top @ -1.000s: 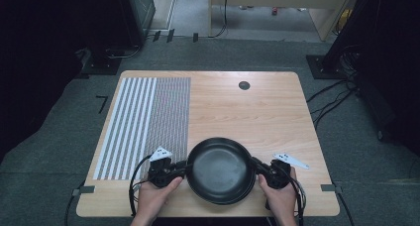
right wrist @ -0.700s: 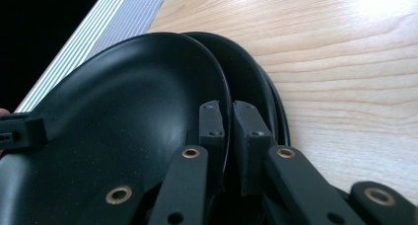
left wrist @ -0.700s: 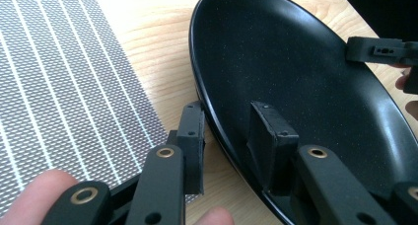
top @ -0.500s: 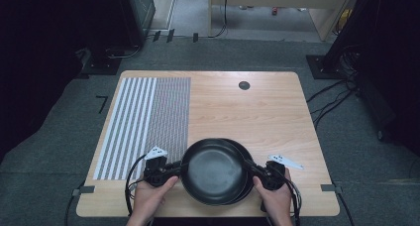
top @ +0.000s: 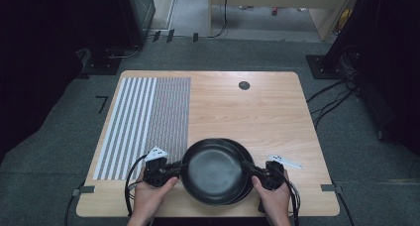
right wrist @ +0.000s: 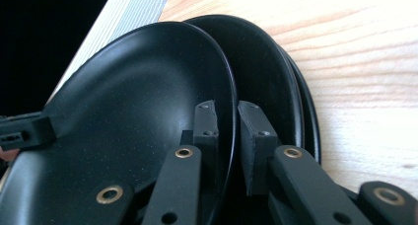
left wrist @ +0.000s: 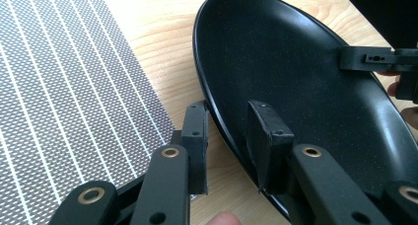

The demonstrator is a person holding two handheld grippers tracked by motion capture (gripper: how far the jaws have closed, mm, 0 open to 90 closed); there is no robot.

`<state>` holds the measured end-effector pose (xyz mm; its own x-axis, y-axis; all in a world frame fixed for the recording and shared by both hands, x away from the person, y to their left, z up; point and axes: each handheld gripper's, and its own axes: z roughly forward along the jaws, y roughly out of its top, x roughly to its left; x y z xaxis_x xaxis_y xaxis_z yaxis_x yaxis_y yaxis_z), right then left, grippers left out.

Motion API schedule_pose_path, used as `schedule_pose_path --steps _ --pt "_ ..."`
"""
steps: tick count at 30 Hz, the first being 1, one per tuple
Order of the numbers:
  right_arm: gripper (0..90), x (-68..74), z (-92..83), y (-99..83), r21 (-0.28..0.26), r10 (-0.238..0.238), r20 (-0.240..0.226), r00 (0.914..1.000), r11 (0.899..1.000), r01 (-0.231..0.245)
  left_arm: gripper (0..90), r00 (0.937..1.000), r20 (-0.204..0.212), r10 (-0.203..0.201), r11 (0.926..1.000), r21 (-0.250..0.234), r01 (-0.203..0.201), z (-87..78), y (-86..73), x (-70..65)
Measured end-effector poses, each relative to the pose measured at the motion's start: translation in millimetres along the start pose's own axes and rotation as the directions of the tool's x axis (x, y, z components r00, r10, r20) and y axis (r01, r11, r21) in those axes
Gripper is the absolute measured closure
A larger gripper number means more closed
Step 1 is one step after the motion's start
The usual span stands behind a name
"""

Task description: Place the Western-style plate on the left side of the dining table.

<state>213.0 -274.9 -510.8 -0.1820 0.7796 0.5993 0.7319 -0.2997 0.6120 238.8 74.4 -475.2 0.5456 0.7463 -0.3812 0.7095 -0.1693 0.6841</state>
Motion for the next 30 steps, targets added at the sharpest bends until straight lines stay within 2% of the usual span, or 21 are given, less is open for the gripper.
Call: schedule_pose_path --steps 1,6,9,11,12,17,19,20,24,30 --pt "80.4 -1.7 0.9 0.2 0.001 0.022 -0.010 0.9997 1.000 -0.022 70.9 1.0000 0.001 -0.001 1.0000 0.002 0.001 0.0 0.0 0.2" --pt "80.7 -2.7 3.0 -0.3 -0.010 0.045 -0.019 0.9988 0.999 -0.046 70.4 0.9998 0.022 -0.004 0.9997 0.025 0.004 0.5 2.2 2.8" --pt "82.0 -4.5 6.4 0.5 -0.025 0.080 -0.035 0.9961 0.996 -0.081 70.1 0.9995 0.028 -0.012 0.9994 0.034 0.011 0.2 2.5 3.5" --pt "83.2 -7.3 8.4 1.0 -0.030 0.122 -0.056 0.9910 0.992 -0.123 70.1 0.9994 0.027 -0.020 0.9993 0.032 0.019 -0.1 2.1 3.2" --pt "83.8 -8.5 8.6 1.1 -0.027 0.155 -0.068 0.9856 0.987 -0.157 70.2 0.9994 0.027 -0.020 0.9993 0.032 0.019 -0.1 2.1 3.2" --pt "85.0 -10.5 7.1 0.0 -0.033 0.192 -0.093 0.9770 0.980 -0.196 71.8 0.9978 0.038 -0.055 0.9980 0.034 0.054 -1.3 1.8 3.9" --pt "85.4 -10.4 6.1 0.3 -0.036 0.204 -0.101 0.9737 0.977 -0.209 72.3 0.9951 0.058 -0.080 0.9965 0.029 0.078 -1.9 1.1 6.1" --pt "85.9 -9.6 4.2 1.8 -0.041 0.226 -0.120 0.9666 0.972 -0.232 73.4 0.9922 0.075 -0.100 0.9949 0.025 0.098 -2.5 0.4 8.3" --pt "85.7 -5.0 2.0 3.2 -0.061 0.199 -0.111 0.9738 0.977 -0.206 74.6 0.9895 0.087 -0.115 0.9933 0.020 0.114 -3.9 0.4 9.5" --pt "85.2 3.1 0.4 8.0 -0.045 0.179 -0.098 0.9789 0.982 -0.184 76.6 0.9885 0.074 -0.132 0.9912 -0.003 0.133 -8.7 2.7 11.0"
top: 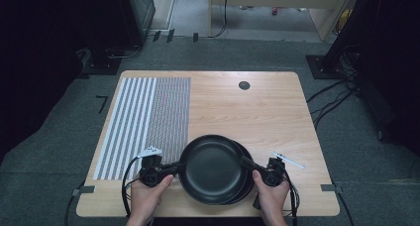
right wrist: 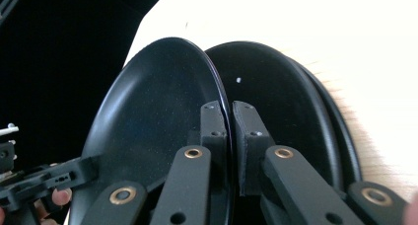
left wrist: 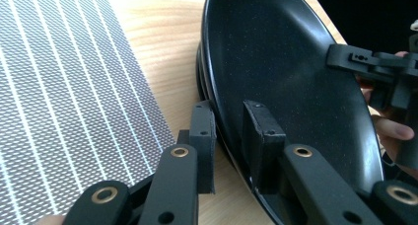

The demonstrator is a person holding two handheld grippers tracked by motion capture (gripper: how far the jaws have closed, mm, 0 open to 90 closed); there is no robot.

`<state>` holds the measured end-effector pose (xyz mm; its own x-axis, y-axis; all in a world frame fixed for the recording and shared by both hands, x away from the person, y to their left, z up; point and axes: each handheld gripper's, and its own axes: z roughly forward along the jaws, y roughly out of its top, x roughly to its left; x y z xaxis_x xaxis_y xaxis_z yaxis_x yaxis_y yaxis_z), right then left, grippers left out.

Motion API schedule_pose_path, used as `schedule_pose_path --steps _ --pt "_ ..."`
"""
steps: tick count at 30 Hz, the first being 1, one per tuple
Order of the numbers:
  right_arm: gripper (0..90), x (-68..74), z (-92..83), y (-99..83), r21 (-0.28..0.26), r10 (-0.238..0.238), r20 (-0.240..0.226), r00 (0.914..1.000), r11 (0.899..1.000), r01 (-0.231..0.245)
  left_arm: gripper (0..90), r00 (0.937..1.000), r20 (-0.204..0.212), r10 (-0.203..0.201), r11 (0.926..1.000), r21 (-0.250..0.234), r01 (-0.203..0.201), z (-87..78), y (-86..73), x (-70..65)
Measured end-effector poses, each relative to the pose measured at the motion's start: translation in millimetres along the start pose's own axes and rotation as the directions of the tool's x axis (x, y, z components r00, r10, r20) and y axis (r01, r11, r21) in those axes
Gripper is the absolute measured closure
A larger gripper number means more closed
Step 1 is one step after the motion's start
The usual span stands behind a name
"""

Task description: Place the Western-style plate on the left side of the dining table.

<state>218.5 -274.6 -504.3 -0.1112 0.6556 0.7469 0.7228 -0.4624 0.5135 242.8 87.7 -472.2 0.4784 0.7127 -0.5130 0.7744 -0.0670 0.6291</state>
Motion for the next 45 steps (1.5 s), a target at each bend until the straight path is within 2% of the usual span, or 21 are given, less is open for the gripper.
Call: schedule_pose_path --steps 5,15,20,21,22,23,25,29,30,31,32,33,34,35,36,39,40,42,43,44,45 --pt "85.2 11.6 3.1 3.4 0.011 -0.031 0.001 0.9995 0.999 0.031 77.8 0.9998 -0.010 -0.016 0.9997 -0.017 0.015 -5.0 2.7 3.5" --pt "85.1 26.4 14.5 12.9 0.030 -0.041 -0.008 0.9991 0.999 0.041 77.5 0.9995 -0.021 -0.025 0.9994 -0.026 0.024 -18.7 13.7 12.3" --pt "85.1 44.2 33.0 23.8 0.056 -0.063 -0.026 0.9977 0.996 0.064 77.4 0.9986 -0.044 -0.029 0.9985 -0.047 0.027 -31.6 22.4 21.8" --pt "85.1 44.2 33.0 23.8 0.056 -0.063 -0.026 0.9977 0.996 0.064 77.4 0.9984 -0.048 -0.030 0.9983 -0.051 0.027 -34.3 24.2 24.1" --pt "85.1 50.9 40.1 27.9 0.069 -0.066 -0.033 0.9973 0.995 0.068 77.2 0.9980 -0.054 -0.033 0.9977 -0.060 0.030 -39.2 27.1 28.2" --pt "85.1 50.9 40.1 27.9 0.069 -0.066 -0.033 0.9973 0.995 0.068 77.2 0.9980 -0.054 -0.033 0.9977 -0.060 0.030 -39.2 27.1 28.2" --pt "85.1 61.9 52.9 35.1 0.083 -0.078 -0.049 0.9958 0.993 0.081 77.2 0.9970 -0.062 -0.046 0.9961 -0.078 0.041 -48.6 32.1 36.9" --pt "85.1 71.1 65.4 40.3 0.101 -0.085 -0.064 0.9944 0.991 0.091 77.2 0.9955 -0.070 -0.064 0.9941 -0.092 0.058 -57.1 35.5 47.2" --pt "85.2 79.4 76.2 42.4 0.111 -0.097 -0.067 0.9930 0.988 0.104 77.2 0.9942 -0.076 -0.077 0.9929 -0.097 0.069 -62.1 37.8 55.3" --pt "85.2 81.7 80.0 43.0 0.113 -0.101 -0.069 0.9925 0.988 0.109 77.3 0.9935 -0.076 -0.084 0.9922 -0.098 0.077 -64.7 39.3 59.4" --pt "85.2 81.7 80.0 43.0 0.113 -0.101 -0.069 0.9925 0.988 0.109 77.3 0.9935 -0.076 -0.084 0.9922 -0.098 0.077 -64.7 39.3 59.4" --pt "85.2 88.2 90.9 44.9 0.126 -0.102 -0.075 0.9920 0.986 0.111 77.4 0.9921 -0.084 -0.093 0.9912 -0.101 0.085 -69.8 42.7 66.6" --pt "85.2 88.2 90.9 44.9 0.126 -0.102 -0.075 0.9920 0.986 0.111 77.4 0.9921 -0.084 -0.093 0.9912 -0.101 0.085 -69.8 42.7 66.6" --pt "85.2 93.7 100.0 47.2 0.143 -0.094 -0.080 0.9924 0.984 0.104 77.5 0.9908 -0.091 -0.101 0.9902 -0.106 0.091 -74.4 46.2 73.5" --pt "85.2 93.7 100.0 47.2 0.143 -0.094 -0.080 0.9924 0.984 0.104 77.5 0.9908 -0.091 -0.101 0.9902 -0.106 0.091 -74.4 46.2 73.5" --pt "85.3 103.4 115.9 52.3 0.159 -0.106 -0.080 0.9912 0.980 0.118 77.5 0.9891 -0.091 -0.116 0.9880 -0.112 0.106 -79.8 52.7 87.8" --pt "85.3 103.4 115.9 52.3 0.159 -0.106 -0.080 0.9912 0.980 0.118 77.6 0.9891 -0.091 -0.116 0.9880 -0.112 0.106 -79.8 52.7 87.8" --pt "85.3 108.8 125.3 55.7 0.163 -0.119 -0.076 0.9900 0.978 0.130 77.6 0.9877 -0.084 -0.132 0.9853 -0.121 0.121 -80.4 55.5 96.3" --pt "85.2 112.6 133.2 59.0 0.172 -0.118 -0.074 0.9903 0.977 0.129 77.6 0.9855 -0.083 -0.148 0.9833 -0.119 0.138 -79.5 58.4 106.3" --pt "85.2 112.6 133.2 59.0 0.172 -0.118 -0.074 0.9903 0.977 0.129 77.5 0.9855 -0.083 -0.148 0.9833 -0.119 0.138 -79.5 58.4 106.3" --pt "85.2 116.2 143.0 62.9 0.187 -0.116 -0.065 0.9911 0.974 0.126 77.4 0.9830 -0.088 -0.162 0.9818 -0.114 0.151 -78.1 60.9 114.0"
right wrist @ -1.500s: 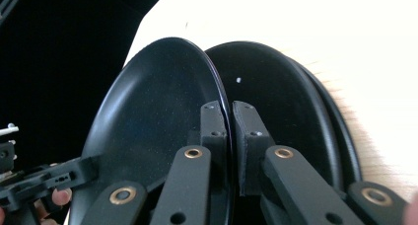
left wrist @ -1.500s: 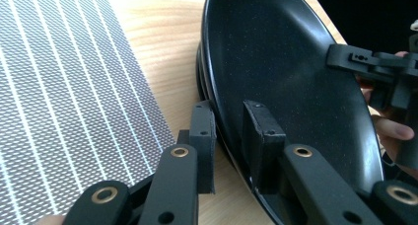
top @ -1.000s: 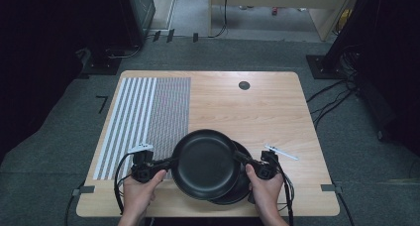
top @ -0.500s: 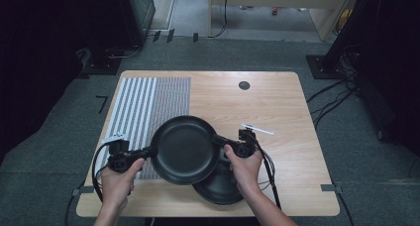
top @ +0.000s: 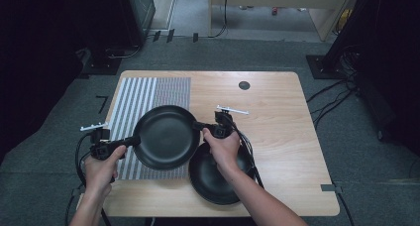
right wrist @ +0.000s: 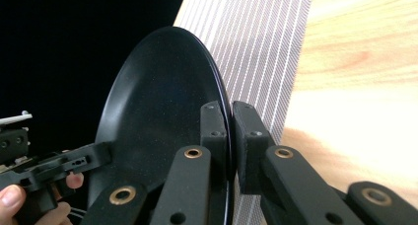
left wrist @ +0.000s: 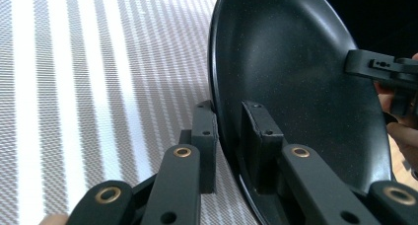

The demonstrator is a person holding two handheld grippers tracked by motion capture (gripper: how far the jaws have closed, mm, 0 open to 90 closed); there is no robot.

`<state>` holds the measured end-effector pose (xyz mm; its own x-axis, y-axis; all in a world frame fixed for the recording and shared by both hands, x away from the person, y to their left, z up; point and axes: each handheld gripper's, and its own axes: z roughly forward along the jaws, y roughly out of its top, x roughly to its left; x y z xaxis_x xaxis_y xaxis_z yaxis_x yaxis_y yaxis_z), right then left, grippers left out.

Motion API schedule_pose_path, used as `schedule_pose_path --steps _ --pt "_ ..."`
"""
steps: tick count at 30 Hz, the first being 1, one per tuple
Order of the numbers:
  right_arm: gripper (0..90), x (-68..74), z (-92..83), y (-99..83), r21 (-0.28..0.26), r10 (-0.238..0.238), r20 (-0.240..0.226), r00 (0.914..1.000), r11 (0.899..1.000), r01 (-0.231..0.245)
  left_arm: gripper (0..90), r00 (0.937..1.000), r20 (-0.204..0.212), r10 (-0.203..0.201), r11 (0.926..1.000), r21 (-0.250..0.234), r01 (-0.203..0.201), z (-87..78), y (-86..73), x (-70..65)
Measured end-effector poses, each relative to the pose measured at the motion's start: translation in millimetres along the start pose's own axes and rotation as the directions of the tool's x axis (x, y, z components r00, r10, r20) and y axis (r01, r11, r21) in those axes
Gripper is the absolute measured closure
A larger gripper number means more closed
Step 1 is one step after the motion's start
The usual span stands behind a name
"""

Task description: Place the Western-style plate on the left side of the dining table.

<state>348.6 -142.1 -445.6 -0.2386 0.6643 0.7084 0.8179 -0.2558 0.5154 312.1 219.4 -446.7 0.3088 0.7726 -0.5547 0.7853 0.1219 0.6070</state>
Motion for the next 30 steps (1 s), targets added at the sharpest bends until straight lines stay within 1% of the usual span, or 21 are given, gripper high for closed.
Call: schedule_pose_path --steps 4,5,6,7,8,9,10,11,13,14,15,17,19,20,21,23,24,25,27,29,30 --pt "85.0 4.7 18.8 8.6 0.013 -0.012 0.023 0.9997 1.000 0.012 77.2 0.9994 -0.025 -0.022 0.9997 0.007 0.022 2.5 9.3 13.6" --pt "85.0 4.7 18.8 8.6 0.013 -0.012 0.023 0.9997 1.000 0.012 77.2 0.9994 -0.025 -0.022 0.9997 0.007 0.022 2.5 9.3 13.6" --pt "84.9 5.8 27.8 12.7 0.020 -0.016 0.025 0.9995 1.000 0.015 77.2 0.9993 -0.029 -0.024 0.9997 0.008 0.024 2.5 11.4 16.5" --pt "84.9 5.7 32.2 14.6 0.023 -0.014 0.023 0.9996 1.000 0.013 77.2 0.9989 -0.035 -0.030 0.9995 0.010 0.030 2.4 15.4 20.9" --pt "84.9 5.7 32.2 14.6 0.023 -0.014 0.023 0.9996 1.000 0.013 77.3 0.9989 -0.035 -0.030 0.9995 0.010 0.030 2.4 15.4 20.9" --pt "84.8 4.0 40.9 18.0 0.034 -0.002 0.019 0.9998 0.999 0.001 77.3 0.9983 -0.048 -0.032 0.9994 0.012 0.032 2.7 20.6 25.4" --pt "84.8 4.0 40.9 18.0 0.034 -0.002 0.019 0.9998 0.999 0.001 77.4 0.9983 -0.048 -0.032 0.9994 0.012 0.032 2.7 20.6 25.4" --pt "84.6 2.1 49.2 20.7 0.043 0.020 0.017 0.9997 0.999 -0.021 77.3 0.9977 -0.059 -0.033 0.9993 0.016 0.034 3.7 25.2 29.3" --pt "84.5 -0.2 57.3 22.9 0.049 0.034 0.017 0.9993 0.998 -0.035 77.4 0.9974 -0.063 -0.035 0.9992 0.019 0.036 4.6 27.3 32.0" --pt "84.5 -0.2 57.3 22.9 0.049 0.034 0.017 0.9993 0.998 -0.035 77.4 0.9970 -0.066 -0.042 0.9989 0.020 0.043 5.8 29.1 34.7" --pt "84.5 -0.6 64.8 24.2 0.053 0.037 0.026 0.9990 0.998 -0.038 77.3 0.9965 -0.072 -0.044 0.9987 0.024 0.046 7.0 30.8 37.5" --pt "84.5 -0.6 68.4 24.7 0.054 0.038 0.031 0.9988 0.998 -0.040 77.3 0.9955 -0.081 -0.049 0.9980 0.035 0.052 10.5 33.6 43.7" --pt "84.4 -1.6 76.6 25.8 0.056 0.037 0.040 0.9985 0.998 -0.039 77.3 0.9939 -0.092 -0.061 0.9969 0.043 0.066 14.7 36.0 51.0" --pt "84.3 -2.2 80.0 26.2 0.058 0.046 0.043 0.9980 0.997 -0.048 77.2 0.9934 -0.097 -0.062 0.9967 0.046 0.066 16.5 36.9 53.9" --pt "84.1 -3.7 87.3 26.7 0.057 0.041 0.053 0.9978 0.997 -0.044 77.1 0.9924 -0.105 -0.065 0.9963 0.049 0.070 18.4 37.8 56.3" --pt "84.1 -4.2 89.8 26.9 0.058 0.046 0.052 0.9976 0.997 -0.049 77.0 0.9901 -0.121 -0.071 0.9959 0.048 0.077 21.5 39.3 59.9" --pt "83.9 -7.2 97.1 27.7 0.053 0.054 0.045 0.9976 0.997 -0.056 77.1 0.9893 -0.125 -0.075 0.9954 0.049 0.082 23.3 40.9 63.3" --pt "84.0 -7.9 99.4 28.0 0.053 0.060 0.042 0.9973 0.997 -0.062 77.1 0.9876 -0.133 -0.083 0.9949 0.046 0.090 26.0 43.6 67.7" --pt "84.0 -8.6 102.4 28.6 0.056 0.066 0.044 0.9968 0.996 -0.068 77.1 0.9870 -0.136 -0.086 0.9945 0.048 0.093 26.9 44.8 69.6" --pt "84.0 -8.4 111.0 31.2 0.056 0.074 0.059 0.9955 0.995 -0.078 77.5 0.9834 -0.143 -0.111 0.9926 0.031 0.117 30.6 49.7 75.8" --pt "84.0 -8.4 111.0 31.2 0.056 0.074 0.059 0.9955 0.995 -0.078 77.6 0.9834 -0.143 -0.111 0.9926 0.031 0.117 30.6 49.7 75.8"
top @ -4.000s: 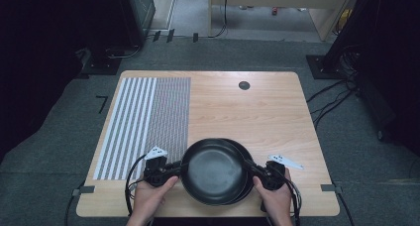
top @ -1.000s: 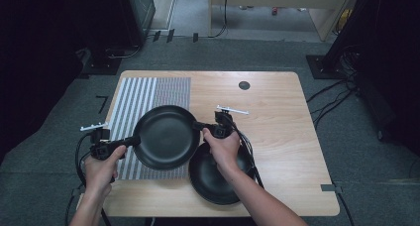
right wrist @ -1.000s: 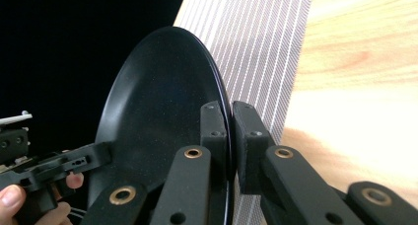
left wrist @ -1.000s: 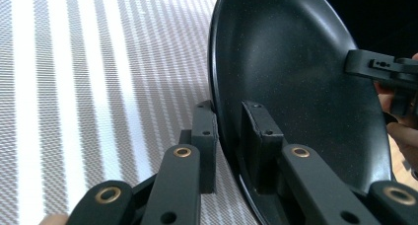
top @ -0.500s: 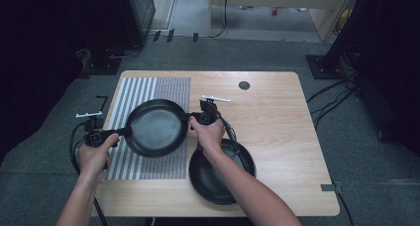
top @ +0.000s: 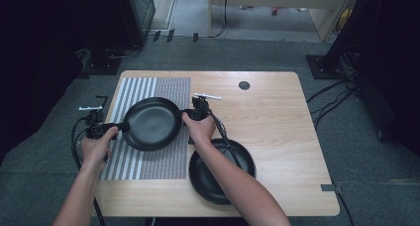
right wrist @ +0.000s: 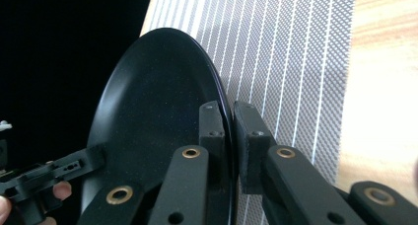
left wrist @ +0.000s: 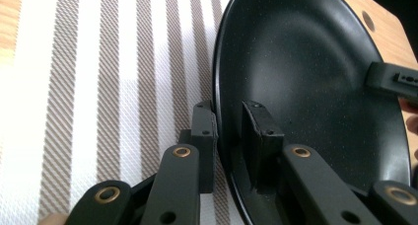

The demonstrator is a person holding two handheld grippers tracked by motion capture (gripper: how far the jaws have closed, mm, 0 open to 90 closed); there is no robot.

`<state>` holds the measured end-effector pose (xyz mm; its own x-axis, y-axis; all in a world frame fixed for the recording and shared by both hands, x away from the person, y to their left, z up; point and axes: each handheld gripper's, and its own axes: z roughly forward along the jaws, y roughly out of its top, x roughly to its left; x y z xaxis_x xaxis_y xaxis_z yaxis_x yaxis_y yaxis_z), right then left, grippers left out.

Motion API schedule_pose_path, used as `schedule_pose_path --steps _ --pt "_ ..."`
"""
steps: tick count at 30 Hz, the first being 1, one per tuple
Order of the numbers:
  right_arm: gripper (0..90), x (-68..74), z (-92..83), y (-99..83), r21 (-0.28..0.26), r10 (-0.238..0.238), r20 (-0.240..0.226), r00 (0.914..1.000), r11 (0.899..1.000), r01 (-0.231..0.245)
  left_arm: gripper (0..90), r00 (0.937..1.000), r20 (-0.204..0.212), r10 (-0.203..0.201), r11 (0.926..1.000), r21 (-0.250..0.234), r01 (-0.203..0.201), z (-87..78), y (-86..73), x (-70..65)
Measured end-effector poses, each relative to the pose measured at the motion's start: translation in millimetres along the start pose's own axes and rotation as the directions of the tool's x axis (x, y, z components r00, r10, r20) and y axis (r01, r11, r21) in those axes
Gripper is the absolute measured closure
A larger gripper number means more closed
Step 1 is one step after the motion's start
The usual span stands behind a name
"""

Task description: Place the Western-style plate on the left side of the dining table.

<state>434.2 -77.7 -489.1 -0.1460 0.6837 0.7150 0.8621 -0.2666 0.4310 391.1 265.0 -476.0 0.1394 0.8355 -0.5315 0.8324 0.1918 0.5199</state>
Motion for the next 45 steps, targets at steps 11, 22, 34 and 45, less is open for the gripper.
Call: schedule_pose_path --steps 11,22,34,45 --pt "83.7 0.2 30.1 8.6 -0.019 0.017 0.039 0.9991 1.000 -0.016 77.4 0.9972 -0.052 -0.054 0.9986 -0.002 0.054 15.6 16.5 14.6" --pt "83.3 -6.2 37.0 10.1 -0.026 0.044 0.058 0.9974 0.999 -0.042 77.5 0.9957 -0.056 -0.074 0.9973 -0.008 0.074 24.8 17.4 17.6" --pt "83.1 -7.0 43.9 11.7 -0.006 0.032 0.074 0.9968 0.999 -0.032 77.7 0.9924 -0.078 -0.095 0.9955 -0.003 0.095 28.3 18.8 19.7" --pt "82.8 -9.5 45.0 10.8 -0.002 0.038 0.073 0.9966 0.999 -0.038 77.4 0.9935 -0.066 -0.093 0.9957 -0.008 0.093 29.0 17.1 21.9"
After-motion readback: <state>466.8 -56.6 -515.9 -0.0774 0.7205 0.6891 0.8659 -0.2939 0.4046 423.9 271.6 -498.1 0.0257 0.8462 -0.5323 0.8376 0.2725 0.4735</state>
